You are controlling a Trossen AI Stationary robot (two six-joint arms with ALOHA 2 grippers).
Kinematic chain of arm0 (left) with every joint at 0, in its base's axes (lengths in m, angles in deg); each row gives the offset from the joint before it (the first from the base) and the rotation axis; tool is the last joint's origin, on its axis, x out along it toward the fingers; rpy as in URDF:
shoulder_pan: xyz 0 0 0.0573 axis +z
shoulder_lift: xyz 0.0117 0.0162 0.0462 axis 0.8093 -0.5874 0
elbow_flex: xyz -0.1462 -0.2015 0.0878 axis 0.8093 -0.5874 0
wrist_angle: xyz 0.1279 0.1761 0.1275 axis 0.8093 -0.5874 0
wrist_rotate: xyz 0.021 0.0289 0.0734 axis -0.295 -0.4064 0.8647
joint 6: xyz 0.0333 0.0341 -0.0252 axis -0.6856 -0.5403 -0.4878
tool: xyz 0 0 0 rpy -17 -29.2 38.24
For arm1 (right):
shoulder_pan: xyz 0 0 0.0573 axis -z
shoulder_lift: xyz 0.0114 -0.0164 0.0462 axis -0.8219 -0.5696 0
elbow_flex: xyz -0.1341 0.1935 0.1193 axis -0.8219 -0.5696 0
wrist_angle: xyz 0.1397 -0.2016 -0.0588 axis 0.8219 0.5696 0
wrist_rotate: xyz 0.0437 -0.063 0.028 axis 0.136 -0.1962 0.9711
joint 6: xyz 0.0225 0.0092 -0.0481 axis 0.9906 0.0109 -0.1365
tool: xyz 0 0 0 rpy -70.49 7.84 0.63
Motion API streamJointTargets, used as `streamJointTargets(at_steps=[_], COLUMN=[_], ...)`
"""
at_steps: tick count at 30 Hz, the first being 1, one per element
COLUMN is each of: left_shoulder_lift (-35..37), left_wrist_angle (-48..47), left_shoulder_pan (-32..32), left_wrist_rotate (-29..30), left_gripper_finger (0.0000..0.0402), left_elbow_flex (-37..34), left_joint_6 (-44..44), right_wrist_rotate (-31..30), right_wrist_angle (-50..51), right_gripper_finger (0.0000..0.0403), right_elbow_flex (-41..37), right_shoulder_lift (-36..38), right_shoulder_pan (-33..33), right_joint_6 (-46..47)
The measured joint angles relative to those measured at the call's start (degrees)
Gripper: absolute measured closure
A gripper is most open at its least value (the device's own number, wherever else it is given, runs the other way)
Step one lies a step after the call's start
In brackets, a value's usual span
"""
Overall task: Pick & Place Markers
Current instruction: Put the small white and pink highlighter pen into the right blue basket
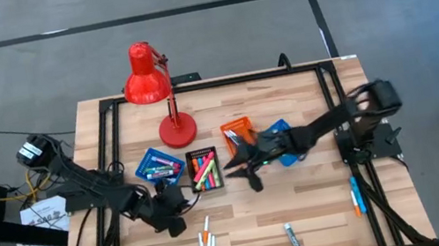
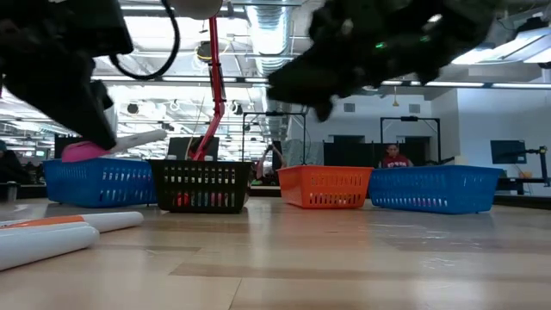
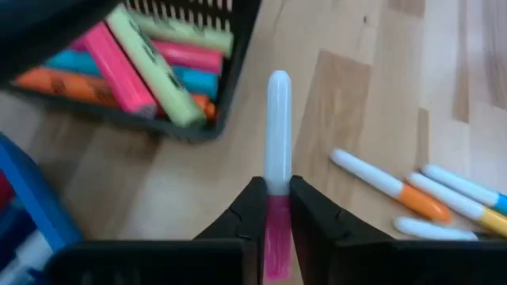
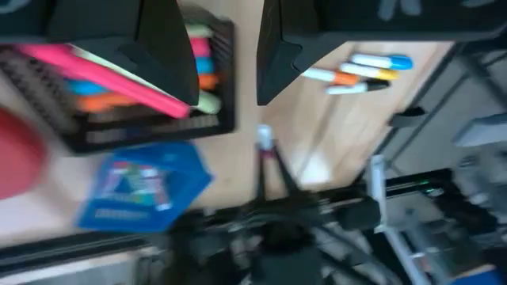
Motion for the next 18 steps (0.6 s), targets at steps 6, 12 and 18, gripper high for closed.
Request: streamJointTargets(at_steps=[6, 12, 18], left_shoulder_lift=[0.40, 0.40, 0.42], left_wrist_angle=[6.01, 7.85, 9.02], left_shoulder_pan=[1.64, 1.93, 1.92], left_wrist_rotate=[1.36, 2.87, 5.96], left_gripper_finger=[0.0367, 0.0361, 0.0364], left_elbow_flex=[0.02, 0.02, 0.05], left_joint_6=[-8.35, -12.17, -14.40], right_wrist_rotate=[2.09, 7.60, 7.97], right_wrist_angle=[1.96, 8.51, 11.52], right_gripper_finger=[0.0272, 0.0242, 0.0226], right_elbow_flex=[11.57, 19.61, 23.03], right_shoulder_lift=[-11.89, -16.52, -18.62], right_shoulder_pan=[-0.76, -1.09, -1.94], right_joint_6=[-2.54, -2.76, -3.63])
